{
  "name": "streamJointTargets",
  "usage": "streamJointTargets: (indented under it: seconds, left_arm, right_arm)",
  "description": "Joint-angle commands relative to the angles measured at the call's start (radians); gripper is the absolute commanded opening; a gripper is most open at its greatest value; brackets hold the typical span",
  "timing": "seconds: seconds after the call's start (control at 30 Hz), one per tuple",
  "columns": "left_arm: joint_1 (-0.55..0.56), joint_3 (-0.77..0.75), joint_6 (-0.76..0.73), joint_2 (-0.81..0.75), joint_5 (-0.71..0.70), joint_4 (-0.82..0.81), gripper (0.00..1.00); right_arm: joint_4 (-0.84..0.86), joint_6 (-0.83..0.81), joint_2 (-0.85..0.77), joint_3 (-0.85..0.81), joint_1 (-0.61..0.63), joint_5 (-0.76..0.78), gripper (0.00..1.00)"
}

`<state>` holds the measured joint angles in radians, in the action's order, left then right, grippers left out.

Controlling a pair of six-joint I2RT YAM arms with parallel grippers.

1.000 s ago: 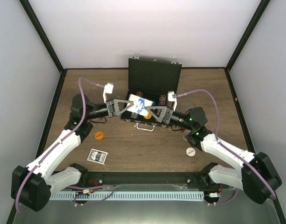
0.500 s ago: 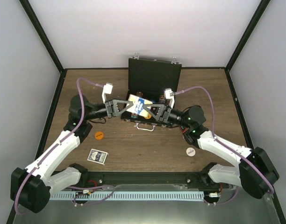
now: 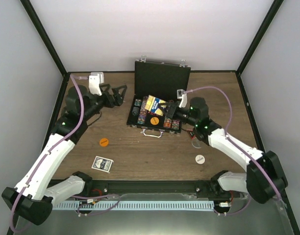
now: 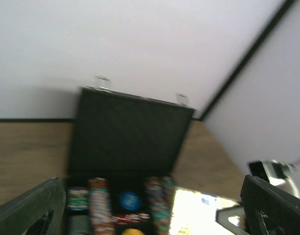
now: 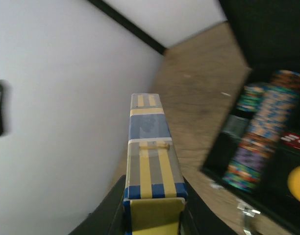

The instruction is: Pack up texas hold em set

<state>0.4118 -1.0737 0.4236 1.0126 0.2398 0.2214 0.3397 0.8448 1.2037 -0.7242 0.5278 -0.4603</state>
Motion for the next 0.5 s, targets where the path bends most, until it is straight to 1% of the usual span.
streamJointTargets:
  seconds: [0.0, 0.1, 0.17, 0.3, 0.47]
  left_arm:
    - [-0.008, -0.077, -0.249, 0.018, -0.385, 0.196, 1.00]
    - [-0.008, -0.056, -0.291, -0.008, -0.476, 0.166, 1.00]
    - [-0.009, -0.017, -0.328, -0.036, -0.504, 0.132, 1.00]
    - [-0.009, 0.025, -0.385, -0.060, -0.565, 0.109, 1.00]
    - [-0.008, 0.071, -0.413, -0.055, -0.589, 0.090, 1.00]
  right_arm:
    - [-0.235, -0.094, 0.103, -0.084, -0.052, 0.062, 0.01]
    - [-0.268, -0.104, 0.197, -0.126, -0.071, 0.036, 0.01]
    - [-0.304, -0.111, 0.286, -0.167, -0.075, 0.015, 0.01]
    - [-0.333, -0.106, 0.397, -0.220, -0.078, -0.020, 0.01]
    - [-0.319, -0.083, 0.491, -0.251, -0.081, -0.059, 0.02]
